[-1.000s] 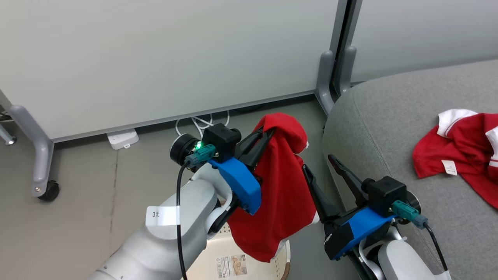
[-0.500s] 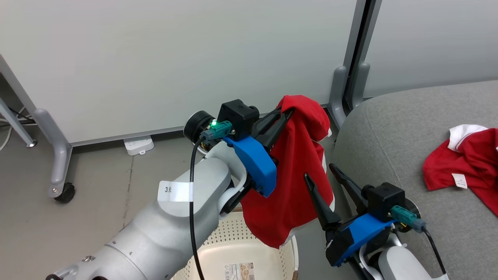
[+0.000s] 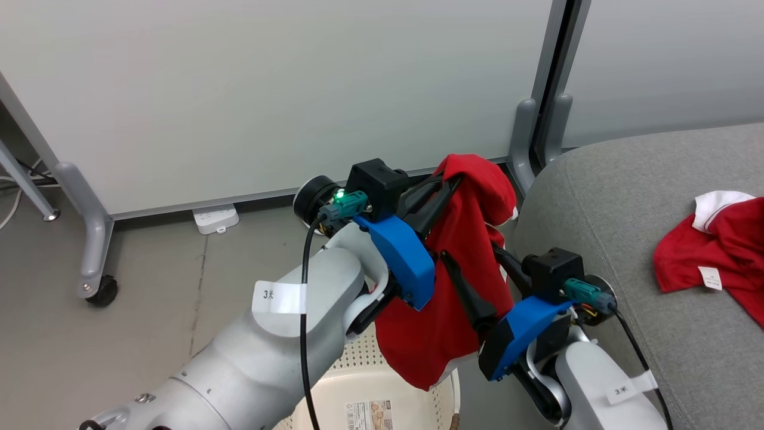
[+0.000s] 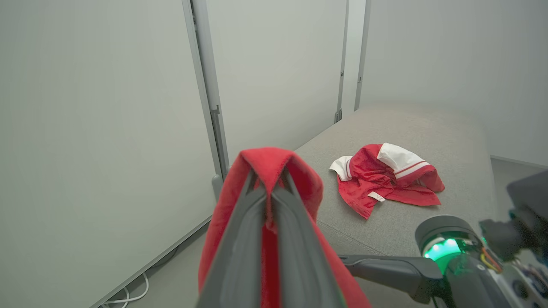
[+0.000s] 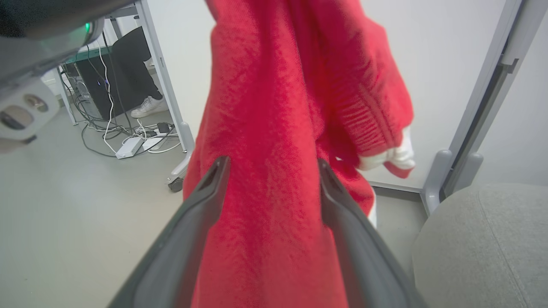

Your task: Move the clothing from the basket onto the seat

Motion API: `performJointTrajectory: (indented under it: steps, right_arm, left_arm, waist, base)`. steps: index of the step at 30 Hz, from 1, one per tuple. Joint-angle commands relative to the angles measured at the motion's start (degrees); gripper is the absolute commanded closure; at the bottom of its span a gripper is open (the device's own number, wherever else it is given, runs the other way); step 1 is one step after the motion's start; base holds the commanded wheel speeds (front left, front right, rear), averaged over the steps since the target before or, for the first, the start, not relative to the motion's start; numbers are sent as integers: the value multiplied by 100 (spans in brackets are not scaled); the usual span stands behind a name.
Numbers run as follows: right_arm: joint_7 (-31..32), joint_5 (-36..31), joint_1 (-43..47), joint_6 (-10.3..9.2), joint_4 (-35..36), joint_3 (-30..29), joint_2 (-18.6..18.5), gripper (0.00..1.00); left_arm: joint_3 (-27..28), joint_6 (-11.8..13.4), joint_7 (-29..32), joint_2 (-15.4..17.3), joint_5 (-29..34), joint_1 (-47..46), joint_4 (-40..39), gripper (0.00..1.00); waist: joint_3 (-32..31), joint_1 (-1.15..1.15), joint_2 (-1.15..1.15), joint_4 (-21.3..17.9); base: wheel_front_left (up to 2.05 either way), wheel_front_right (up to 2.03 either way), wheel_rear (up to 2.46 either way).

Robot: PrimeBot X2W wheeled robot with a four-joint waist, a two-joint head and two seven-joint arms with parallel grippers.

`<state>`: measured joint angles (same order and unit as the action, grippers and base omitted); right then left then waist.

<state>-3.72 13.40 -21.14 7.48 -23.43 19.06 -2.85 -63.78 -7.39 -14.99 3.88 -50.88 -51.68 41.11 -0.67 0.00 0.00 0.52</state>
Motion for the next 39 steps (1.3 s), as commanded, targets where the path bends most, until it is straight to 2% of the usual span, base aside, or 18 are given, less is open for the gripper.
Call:
performJointTrajectory:
  steps: [1, 16, 17, 18, 19, 20, 29, 39]
  right_arm:
    - [-81, 130, -207, 3, -225, 80, -8, 0]
    - [-454, 927, -1425, 3, -1891, 984, -8, 0]
    - [-493, 974, -1486, 2, -1986, 1027, -8, 16]
    - [-519, 1036, -1542, 2, -2076, 1070, -7, 64]
    - [-519, 1036, -1542, 2, -2076, 1070, -7, 64]
    - [-572, 1092, -1576, 3, -2145, 1116, -8, 100]
    - [-826, 1414, -1781, 2, -2615, 1474, -7, 100]
    - [-977, 1655, -1869, 2, -2831, 1735, -7, 100]
  left_arm:
    - [-42, -15, -29, -1, -15, -41, -22, 100]
    - [-241, -15, -29, -51, -159, -98, -155, 100]
    - [-244, -15, -29, -53, -165, -102, -161, 100]
    - [-247, -15, -29, -55, -180, -107, -168, 100]
    - [-247, -15, -29, -55, -180, -107, -168, 100]
    - [-254, -15, -29, -56, -191, -108, -174, 100]
    - [-226, -15, -29, 3, -197, -105, -129, 100]
    - [-189, -15, -29, 16, -187, -26, -57, 100]
  waist:
    - [9, 0, 0, 20]
    - [80, 0, 0, 73]
    - [82, 0, 0, 76]
    - [83, 0, 0, 79]
    - [83, 0, 0, 79]
    - [81, 0, 0, 82]
    - [58, 0, 0, 50]
    - [19, 0, 0, -37]
  base:
    - [0, 0, 0]
    - [0, 0, 0]
    - [0, 0, 0]
    - [0, 0, 0]
    - [0, 0, 0]
    - [0, 0, 0]
    - [0, 0, 0]
    - [0, 0, 0]
